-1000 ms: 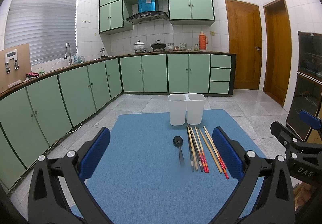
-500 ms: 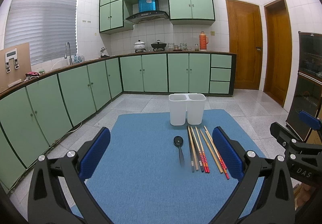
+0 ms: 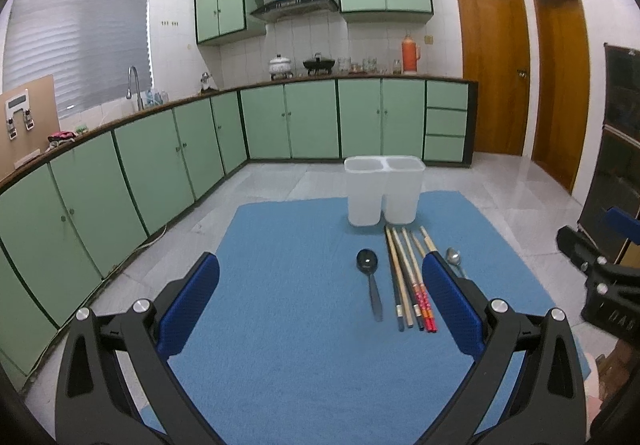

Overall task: Organize utensils
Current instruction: 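Close the right tool on the metal spoon while the left tool approaches the black spoon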

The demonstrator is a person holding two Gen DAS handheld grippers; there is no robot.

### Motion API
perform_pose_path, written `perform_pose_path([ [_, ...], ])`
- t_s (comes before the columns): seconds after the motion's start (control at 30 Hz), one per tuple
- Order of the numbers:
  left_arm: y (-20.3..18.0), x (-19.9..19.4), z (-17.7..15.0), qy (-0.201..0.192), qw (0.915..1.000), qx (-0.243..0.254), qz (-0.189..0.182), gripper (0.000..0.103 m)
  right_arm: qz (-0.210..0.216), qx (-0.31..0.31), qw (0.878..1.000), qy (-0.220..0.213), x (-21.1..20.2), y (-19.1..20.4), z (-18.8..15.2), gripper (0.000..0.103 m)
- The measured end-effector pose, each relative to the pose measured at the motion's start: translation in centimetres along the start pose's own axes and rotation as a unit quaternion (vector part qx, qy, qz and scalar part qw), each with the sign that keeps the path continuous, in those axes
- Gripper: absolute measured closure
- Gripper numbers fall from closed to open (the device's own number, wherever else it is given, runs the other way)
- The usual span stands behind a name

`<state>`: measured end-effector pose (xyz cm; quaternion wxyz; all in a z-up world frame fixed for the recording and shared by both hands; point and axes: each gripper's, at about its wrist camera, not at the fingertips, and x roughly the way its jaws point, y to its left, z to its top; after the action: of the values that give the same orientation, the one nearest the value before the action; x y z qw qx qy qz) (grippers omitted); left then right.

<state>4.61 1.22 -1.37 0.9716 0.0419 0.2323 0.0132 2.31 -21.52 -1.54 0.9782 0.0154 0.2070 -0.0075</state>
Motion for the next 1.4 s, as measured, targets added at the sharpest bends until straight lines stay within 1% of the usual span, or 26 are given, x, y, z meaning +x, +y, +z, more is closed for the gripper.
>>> perform_pose_path([
  [0.13, 0.3, 3.4, 0.2, 0.028, 0.9996, 0.001, -0.001, 0.005, -0.006, 0.007, 1.0, 0.025, 3.2, -1.0, 0.2, 0.007],
  [0.3, 0.2, 9.6, 0.9, 0.074, 0.9972, 0.001, -0.01, 0.005, 0.011, 0.025, 0.996, 0.084, 9.4, -2.5, 0.6, 0.016],
  [0.33, 0.1, 11.6, 1.0, 0.087, 0.9961, 0.003, -0.012, 0.005, 0.015, 0.026, 0.995, 0.098, 10.6, -2.7, 0.5, 0.018],
  [0.4, -0.3, 14.0, 0.9, 0.108, 0.994, 0.004, -0.017, 0.006, 0.029, 0.03, 0.991, 0.127, 12.9, -3.1, 0.4, 0.026],
  [0.47, -0.8, 16.8, 0.7, 0.133, 0.9908, 0.002, -0.027, 0.008, 0.049, 0.035, 0.985, 0.162, 15.6, -3.5, 0.1, 0.029],
  [0.5, -1.1, 18.2, 0.6, 0.146, 0.9888, 0.002, -0.032, 0.008, 0.055, 0.036, 0.982, 0.178, 16.8, -3.5, -0.1, 0.034],
  [0.57, -1.8, 20.5, 0.2, 0.163, 0.9859, 0.004, -0.036, 0.008, 0.069, 0.033, 0.975, 0.21, 19.1, -3.5, -0.7, 0.04],
  [0.67, -2.5, 23.2, -0.4, 0.185, 0.9819, 0.008, -0.038, 0.008, 0.076, 0.03, 0.967, 0.242, 21.5, -3.2, -1.7, 0.043],
  [0.7, -2.7, 24.2, -0.7, 0.194, 0.9803, 0.007, -0.038, 0.008, 0.078, 0.029, 0.965, 0.248, 22.2, -3.1, -1.9, 0.046],
  [0.8, -3.2, 26.0, -1.3, 0.214, 0.9761, 0.004, -0.039, 0.008, 0.089, 0.028, 0.96, 0.265, 23.7, -2.7, -2.7, 0.048],
  [0.87, -3.5, 27.1, -1.7, 0.222, 0.9742, 0.005, -0.039, 0.008, 0.087, 0.023, 0.957, 0.274, 24.5, -2.5, -3.1, 0.051],
  [0.9, -3.6, 27.6, -1.9, 0.227, 0.9731, 0.005, -0.039, 0.01, 0.087, 0.022, 0.956, 0.278, 24.9, -2.4, -3.3, 0.052],
  [0.97, -3.8, 28.5, -2.3, 0.238, 0.9704, 0.005, -0.042, 0.017, 0.087, 0.024, 0.954, 0.287, 25.8, -2.5, -3.6, 0.056],
  [1.0, -3.9, 28.9, -2.4, 0.242, 0.9692, 0.004, -0.043, 0.022, 0.088, 0.023, 0.952, 0.291, 26.1, -2.5, -3.8, 0.058],
  [1.07, -3.8, 29.5, -2.6, 0.25, 0.9673, 0.002, -0.046, 0.023, 0.089, 0.021, 0.951, 0.296, 26.4, -2.5, -3.9, 0.061],
  [1.27, -4.4, 30.4, -3.0, 0.26, 0.9639, -0.001, -0.056, 0.023, 0.084, 0.007, 0.952, 0.294, 26.8, -1.7, -4.0, 0.062],
  [1.33, -4.4, 30.5, -3.1, 0.264, 0.9629, -0.002, -0.057, 0.027, 0.078, -0.002, 0.953, 0.293, 27.0, -1.4, -3.9, 0.068],
  [1.4, -4.6, 30.7, -3.0, 0.26, 0.964, -0.002, -0.057, 0.03, 0.074, -0.011, 0.954, 0.291, 27.2, -1.1, -3.9, 0.075],
])
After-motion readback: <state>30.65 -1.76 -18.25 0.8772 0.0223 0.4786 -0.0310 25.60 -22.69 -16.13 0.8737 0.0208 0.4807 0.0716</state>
